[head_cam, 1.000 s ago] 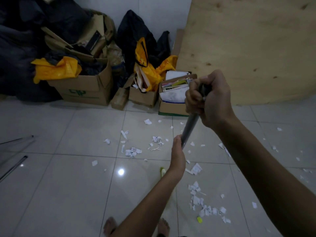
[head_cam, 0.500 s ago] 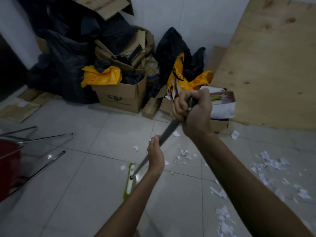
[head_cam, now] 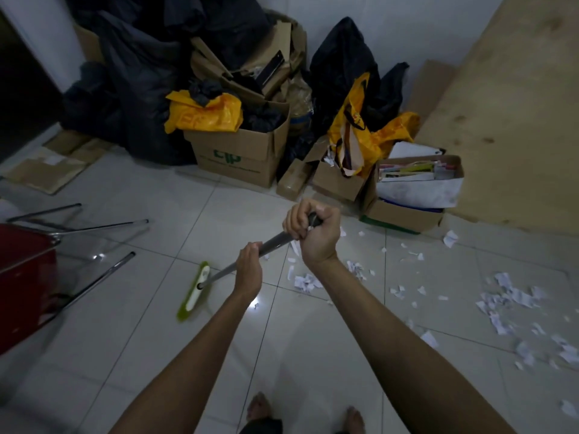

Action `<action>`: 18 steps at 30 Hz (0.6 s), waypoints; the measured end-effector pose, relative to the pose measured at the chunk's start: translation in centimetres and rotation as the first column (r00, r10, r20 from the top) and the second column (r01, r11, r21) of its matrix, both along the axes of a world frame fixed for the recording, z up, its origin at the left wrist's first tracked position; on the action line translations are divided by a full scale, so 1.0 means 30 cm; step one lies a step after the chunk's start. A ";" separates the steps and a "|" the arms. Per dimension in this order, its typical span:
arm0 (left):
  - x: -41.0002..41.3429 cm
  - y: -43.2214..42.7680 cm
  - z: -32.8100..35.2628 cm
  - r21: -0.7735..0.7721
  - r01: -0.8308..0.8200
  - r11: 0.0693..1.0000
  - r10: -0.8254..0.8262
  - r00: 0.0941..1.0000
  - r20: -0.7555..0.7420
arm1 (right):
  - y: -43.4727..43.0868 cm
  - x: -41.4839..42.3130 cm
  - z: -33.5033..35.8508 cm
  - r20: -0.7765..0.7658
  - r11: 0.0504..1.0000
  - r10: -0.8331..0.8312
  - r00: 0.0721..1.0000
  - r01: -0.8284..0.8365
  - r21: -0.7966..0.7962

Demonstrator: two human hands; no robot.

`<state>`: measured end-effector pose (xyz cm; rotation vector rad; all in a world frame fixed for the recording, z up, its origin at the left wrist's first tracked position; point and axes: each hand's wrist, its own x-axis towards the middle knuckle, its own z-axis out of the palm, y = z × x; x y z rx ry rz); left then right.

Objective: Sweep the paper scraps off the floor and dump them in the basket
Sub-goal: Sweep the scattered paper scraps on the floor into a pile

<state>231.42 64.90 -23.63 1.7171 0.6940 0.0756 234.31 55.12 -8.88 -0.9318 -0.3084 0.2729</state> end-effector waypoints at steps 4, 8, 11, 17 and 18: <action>0.028 -0.055 -0.015 -0.055 0.087 0.995 -0.092 0.992 -0.088 | -0.103 0.039 -0.026 0.024 0.990 0.016 1.000 -0.012 -0.142; 0.007 -0.153 -0.019 -0.040 0.199 0.979 -0.202 0.977 -0.076 | -0.253 0.022 -0.066 0.010 0.981 0.033 0.999 -0.031 -0.192; -0.006 -0.274 -0.016 -0.047 0.164 0.985 -0.167 0.984 -0.068 | -0.366 0.003 -0.071 0.031 0.975 0.038 0.999 -0.031 -0.220; -0.014 -0.515 0.011 0.007 0.266 0.964 -0.265 0.961 -0.075 | -0.597 0.003 -0.004 0.083 0.959 0.055 0.995 -0.030 -0.283; -0.016 -0.559 0.027 -0.008 0.264 0.965 -0.264 0.963 -0.058 | -0.640 0.007 0.011 0.104 0.953 0.062 0.993 -0.028 -0.302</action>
